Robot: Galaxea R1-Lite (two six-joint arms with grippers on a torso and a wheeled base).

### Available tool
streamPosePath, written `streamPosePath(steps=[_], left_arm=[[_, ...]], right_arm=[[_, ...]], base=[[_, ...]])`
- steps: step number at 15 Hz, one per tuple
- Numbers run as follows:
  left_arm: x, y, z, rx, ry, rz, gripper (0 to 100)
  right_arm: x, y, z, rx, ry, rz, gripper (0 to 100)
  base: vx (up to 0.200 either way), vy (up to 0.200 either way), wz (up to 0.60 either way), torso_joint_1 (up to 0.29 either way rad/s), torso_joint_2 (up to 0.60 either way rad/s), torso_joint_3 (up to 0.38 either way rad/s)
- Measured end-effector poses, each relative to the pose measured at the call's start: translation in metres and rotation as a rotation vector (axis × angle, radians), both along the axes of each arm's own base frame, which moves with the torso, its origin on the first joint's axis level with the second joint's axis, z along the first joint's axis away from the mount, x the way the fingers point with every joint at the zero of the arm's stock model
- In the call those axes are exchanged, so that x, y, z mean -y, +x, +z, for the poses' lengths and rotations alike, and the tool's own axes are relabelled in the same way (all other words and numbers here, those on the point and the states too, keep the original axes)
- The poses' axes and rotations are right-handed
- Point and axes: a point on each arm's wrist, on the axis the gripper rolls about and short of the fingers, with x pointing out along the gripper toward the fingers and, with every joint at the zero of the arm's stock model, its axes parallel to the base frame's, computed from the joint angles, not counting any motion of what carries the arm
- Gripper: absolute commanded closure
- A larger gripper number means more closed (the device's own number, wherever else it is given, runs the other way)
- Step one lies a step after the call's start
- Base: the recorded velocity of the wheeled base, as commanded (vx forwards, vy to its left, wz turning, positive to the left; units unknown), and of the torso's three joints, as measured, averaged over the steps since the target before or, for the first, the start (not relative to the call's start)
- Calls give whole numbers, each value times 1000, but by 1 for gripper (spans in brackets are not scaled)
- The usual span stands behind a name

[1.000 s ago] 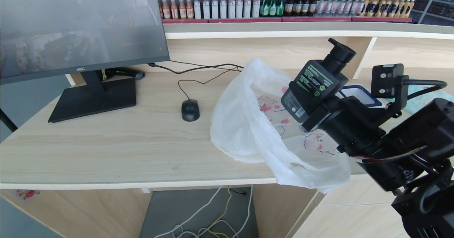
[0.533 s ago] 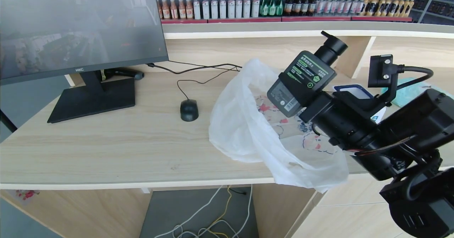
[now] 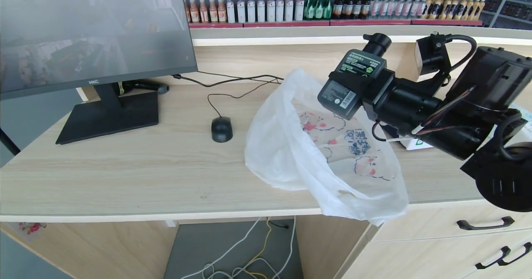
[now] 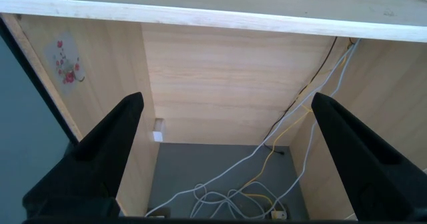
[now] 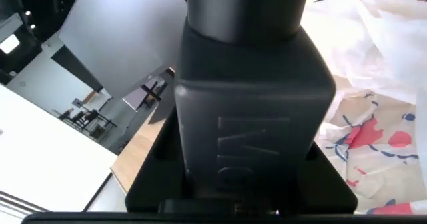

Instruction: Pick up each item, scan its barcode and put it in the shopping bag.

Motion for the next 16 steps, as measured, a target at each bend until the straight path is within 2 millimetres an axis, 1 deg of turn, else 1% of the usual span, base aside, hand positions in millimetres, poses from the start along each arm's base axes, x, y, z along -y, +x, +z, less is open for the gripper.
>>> streamPosePath(steps=[2, 3, 8, 10, 13, 16], left_arm=[[0, 0, 0, 0, 0, 0, 0], [0, 0, 0, 0, 0, 0, 0], [0, 0, 0, 0, 0, 0, 0], [0, 0, 0, 0, 0, 0, 0], [0, 0, 0, 0, 0, 0, 0], [0, 0, 0, 0, 0, 0, 0]], right_arm=[[7, 1, 6, -23, 5, 37, 100], [9, 2, 5, -60, 2, 40, 100], [8, 1, -11, -253, -49, 187, 100], [9, 2, -13, -284, -64, 254, 100], [12, 15, -20, -304, -66, 247, 100], [10, 31, -36, -329, -87, 235, 100]], base=[[0, 0, 0, 0, 0, 0], [0, 0, 0, 0, 0, 0], [0, 0, 0, 0, 0, 0], [0, 0, 0, 0, 0, 0], [0, 0, 0, 0, 0, 0], [0, 0, 0, 0, 0, 0]])
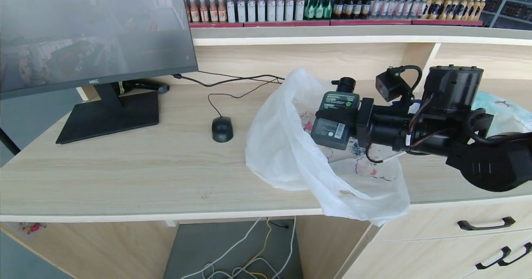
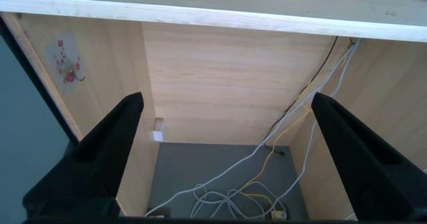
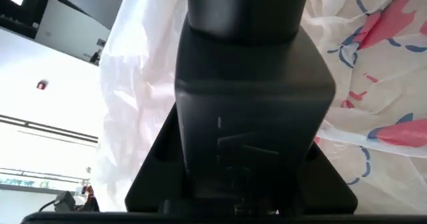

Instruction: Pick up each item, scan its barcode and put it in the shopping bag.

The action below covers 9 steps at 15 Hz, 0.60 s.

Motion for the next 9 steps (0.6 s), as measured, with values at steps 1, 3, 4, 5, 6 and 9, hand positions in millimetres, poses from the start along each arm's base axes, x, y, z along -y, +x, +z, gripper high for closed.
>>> streamPosePath(steps=[1, 3, 4, 5, 6, 9], left_arm=[[0, 0, 0, 0, 0, 0, 0], [0, 0, 0, 0, 0, 0, 0], [0, 0, 0, 0, 0, 0, 0], [0, 0, 0, 0, 0, 0, 0], [0, 0, 0, 0, 0, 0, 0], [0, 0, 0, 0, 0, 0, 0]], right_arm=[[-1, 4, -6, -7, -10, 1, 100], [-7, 6, -14, -26, -20, 18, 100], [-10, 7, -17, -33, -24, 21, 100], [-11, 8, -20, -39, -26, 21, 100], [-11, 10, -22, -44, -28, 19, 100], [-10, 10, -31, -67, -42, 14, 100]], base=[[0, 0, 0, 0, 0, 0], [0, 0, 0, 0, 0, 0], [0, 0, 0, 0, 0, 0], [0, 0, 0, 0, 0, 0], [0, 0, 0, 0, 0, 0], [0, 0, 0, 0, 0, 0]])
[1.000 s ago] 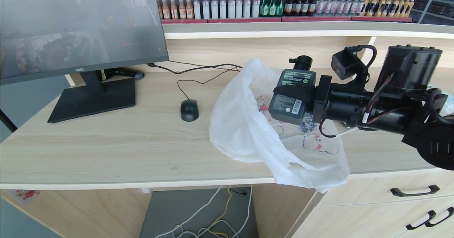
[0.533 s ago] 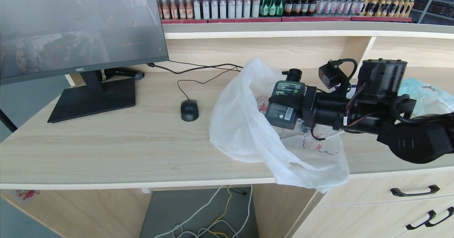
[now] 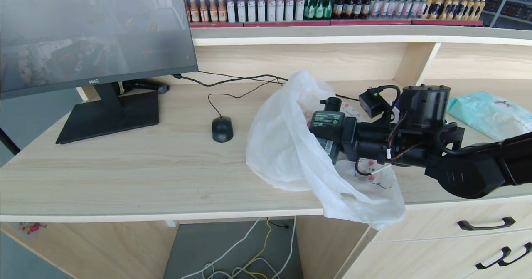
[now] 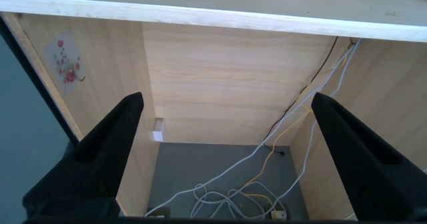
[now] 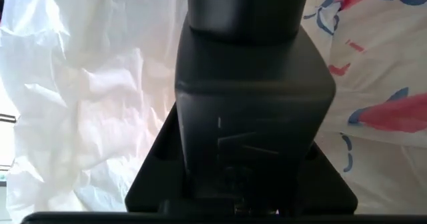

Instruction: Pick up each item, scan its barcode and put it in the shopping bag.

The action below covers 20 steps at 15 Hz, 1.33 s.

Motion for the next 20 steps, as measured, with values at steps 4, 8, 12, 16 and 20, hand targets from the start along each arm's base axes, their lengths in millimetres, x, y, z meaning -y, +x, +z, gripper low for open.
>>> streamPosePath(steps=[4, 8, 12, 16, 20], left_arm=[[0, 0, 0, 0, 0, 0, 0], [0, 0, 0, 0, 0, 0, 0], [0, 0, 0, 0, 0, 0, 0], [0, 0, 0, 0, 0, 0, 0], [0, 0, 0, 0, 0, 0, 0]], right_arm=[[-2, 0, -3, 54, -41, 28, 100], [-12, -2, 16, 125, -24, 76, 100], [-28, -3, 31, 166, -8, 108, 100], [-34, -2, 7, 148, -71, 111, 100], [-42, -5, -5, 147, -99, 142, 100]], base=[[0, 0, 0, 0, 0, 0], [0, 0, 0, 0, 0, 0], [0, 0, 0, 0, 0, 0], [0, 0, 0, 0, 0, 0], [0, 0, 0, 0, 0, 0]])
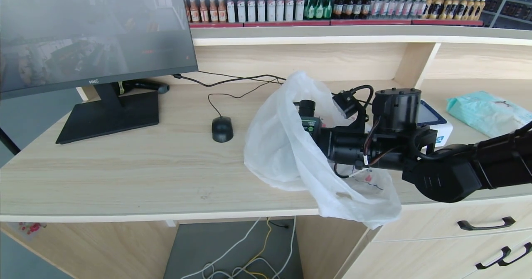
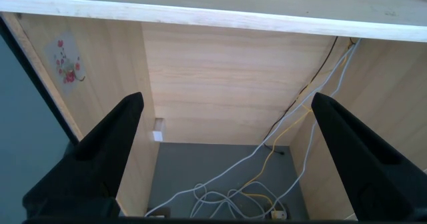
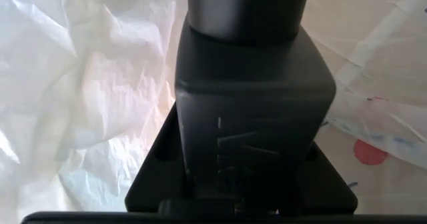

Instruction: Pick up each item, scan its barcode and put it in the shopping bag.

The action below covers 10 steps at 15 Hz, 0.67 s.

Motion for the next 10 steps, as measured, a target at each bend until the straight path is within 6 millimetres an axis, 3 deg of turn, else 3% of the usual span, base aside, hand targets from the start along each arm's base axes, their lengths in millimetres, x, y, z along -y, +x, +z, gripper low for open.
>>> streamPosePath(steps=[6, 7, 10], left_arm=[[0, 0, 0, 0, 0, 0, 0], [0, 0, 0, 0, 0, 0, 0], [0, 0, 0, 0, 0, 0, 0]], right_arm=[[-1, 1, -6, 5, -20, -2, 100], [-1, 2, -6, 4, -20, -3, 0], [1, 3, -7, 0, -22, -11, 0]], base=[[0, 0, 0, 0, 0, 0], [0, 0, 0, 0, 0, 0], [0, 0, 0, 0, 0, 0]])
